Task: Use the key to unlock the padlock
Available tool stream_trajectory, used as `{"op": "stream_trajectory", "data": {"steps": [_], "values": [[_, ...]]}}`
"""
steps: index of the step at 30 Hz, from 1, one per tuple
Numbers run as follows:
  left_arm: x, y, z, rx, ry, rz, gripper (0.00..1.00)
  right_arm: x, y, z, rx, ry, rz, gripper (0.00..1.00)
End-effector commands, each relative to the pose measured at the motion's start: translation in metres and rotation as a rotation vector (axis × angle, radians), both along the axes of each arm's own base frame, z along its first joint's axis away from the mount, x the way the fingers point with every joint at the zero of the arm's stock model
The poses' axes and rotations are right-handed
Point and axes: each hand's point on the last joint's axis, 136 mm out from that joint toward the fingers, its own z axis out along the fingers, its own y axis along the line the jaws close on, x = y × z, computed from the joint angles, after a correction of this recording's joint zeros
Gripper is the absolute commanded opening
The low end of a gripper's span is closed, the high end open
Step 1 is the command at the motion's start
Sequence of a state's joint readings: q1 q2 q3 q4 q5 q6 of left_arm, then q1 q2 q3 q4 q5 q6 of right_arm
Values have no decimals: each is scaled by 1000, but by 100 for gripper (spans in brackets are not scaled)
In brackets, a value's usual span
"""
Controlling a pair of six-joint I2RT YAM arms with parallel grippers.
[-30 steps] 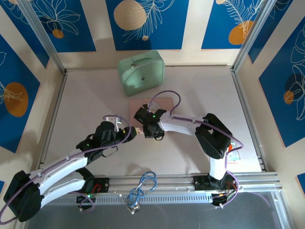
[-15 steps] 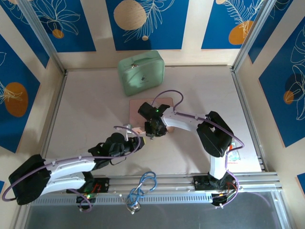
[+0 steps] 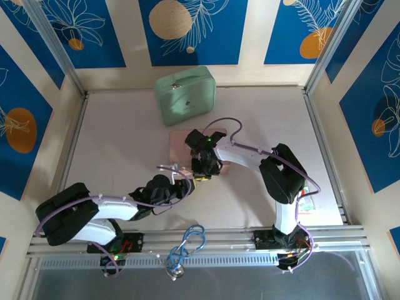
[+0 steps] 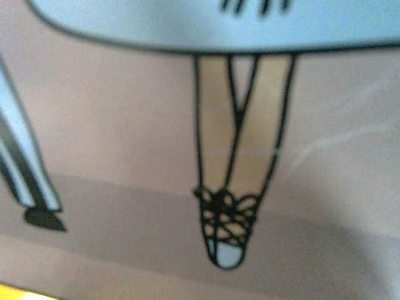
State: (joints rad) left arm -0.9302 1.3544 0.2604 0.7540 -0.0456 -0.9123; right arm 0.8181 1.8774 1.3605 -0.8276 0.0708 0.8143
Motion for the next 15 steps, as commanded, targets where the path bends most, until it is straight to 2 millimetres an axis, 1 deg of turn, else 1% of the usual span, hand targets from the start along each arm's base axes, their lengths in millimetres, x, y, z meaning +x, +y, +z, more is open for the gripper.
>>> {"op": "stream_trajectory", "data": {"steps": [1,4,9,13,14,15], "values": [[0,-3,7,-50,-19,0,43,-12,5,-2,21,80,27,3],[0,0,8,-54,-25,10,45,-11,4,-2,15,65,29,5],[0,4,8,-46,-25,26,45,-6,-1,-8,-4,20,3,6],[-2,7,8,-45,-19,32,45,-5,-3,-11,-9,4,-4,7],[-1,8,9,-45,-20,38,45,-5,-5,-12,-22,1,-6,12],[-1,11,9,-42,-22,46,45,-4,-7,-13,-40,-6,-6,22]]}}
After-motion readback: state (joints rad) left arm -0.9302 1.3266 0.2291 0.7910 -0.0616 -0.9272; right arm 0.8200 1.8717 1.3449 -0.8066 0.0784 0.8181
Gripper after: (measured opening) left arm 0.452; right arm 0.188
